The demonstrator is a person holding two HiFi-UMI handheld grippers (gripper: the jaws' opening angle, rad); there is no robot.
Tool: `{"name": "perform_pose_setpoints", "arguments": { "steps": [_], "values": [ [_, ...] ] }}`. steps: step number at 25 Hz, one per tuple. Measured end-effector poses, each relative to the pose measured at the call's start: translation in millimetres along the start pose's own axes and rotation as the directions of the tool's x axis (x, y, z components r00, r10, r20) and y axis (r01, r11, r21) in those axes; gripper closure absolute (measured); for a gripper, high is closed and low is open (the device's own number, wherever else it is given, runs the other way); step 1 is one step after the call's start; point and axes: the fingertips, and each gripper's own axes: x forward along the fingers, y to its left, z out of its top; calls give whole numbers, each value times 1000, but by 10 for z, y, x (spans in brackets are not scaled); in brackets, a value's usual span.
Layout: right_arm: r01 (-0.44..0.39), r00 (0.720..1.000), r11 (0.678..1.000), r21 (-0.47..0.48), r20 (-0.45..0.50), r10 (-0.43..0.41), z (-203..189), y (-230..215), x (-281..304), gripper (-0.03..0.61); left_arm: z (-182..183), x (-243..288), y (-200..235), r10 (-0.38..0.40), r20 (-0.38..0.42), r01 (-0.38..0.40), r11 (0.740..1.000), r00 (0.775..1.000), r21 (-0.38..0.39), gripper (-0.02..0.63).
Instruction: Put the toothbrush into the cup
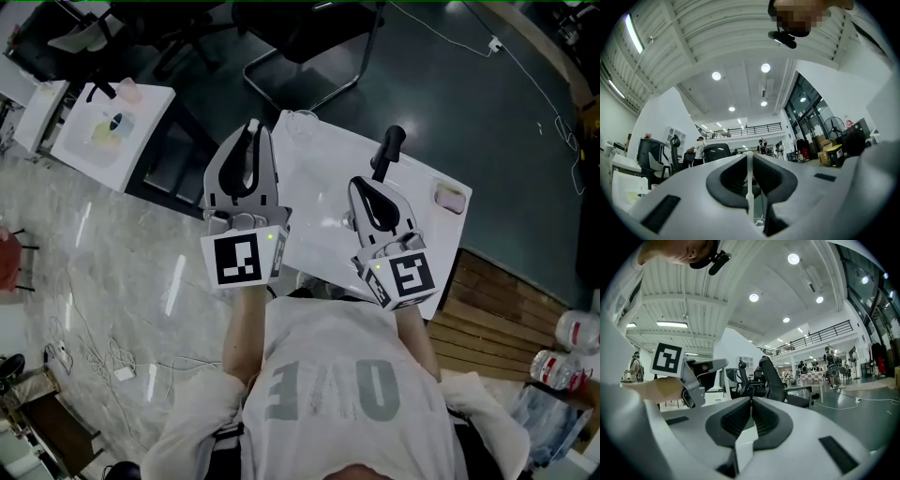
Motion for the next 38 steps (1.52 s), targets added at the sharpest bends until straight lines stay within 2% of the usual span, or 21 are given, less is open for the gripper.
{"name": "perform_pose_setpoints", "arguments": {
  "steps": [4,10,19,26,31,38],
  "values": [
    [30,999,999,12,-12,-30,-23,-37,-30,546,60,256,53,-23,36,24,1000,999,-6,555],
    [69,997,998,3,-35,-69,-77,-127,-96,545,-68,614,83,-69,54,71,997,996,-42,555],
    [129,989,991,-17,-72,-130,-148,-211,-193,545,-540,1085,80,-149,74,158,978,986,-134,555],
    [200,973,980,-21,-110,-201,-258,-353,-321,545,-1185,1273,79,-145,-34,139,980,989,-140,555],
    [259,956,966,-6,-136,-258,-373,-408,-462,545,-1655,1239,60,-144,-127,126,982,981,-138,555],
    [286,944,958,-27,-163,-286,-394,-375,-575,545,-1931,1142,14,-153,-182,124,979,971,-161,555]
  ]
}}
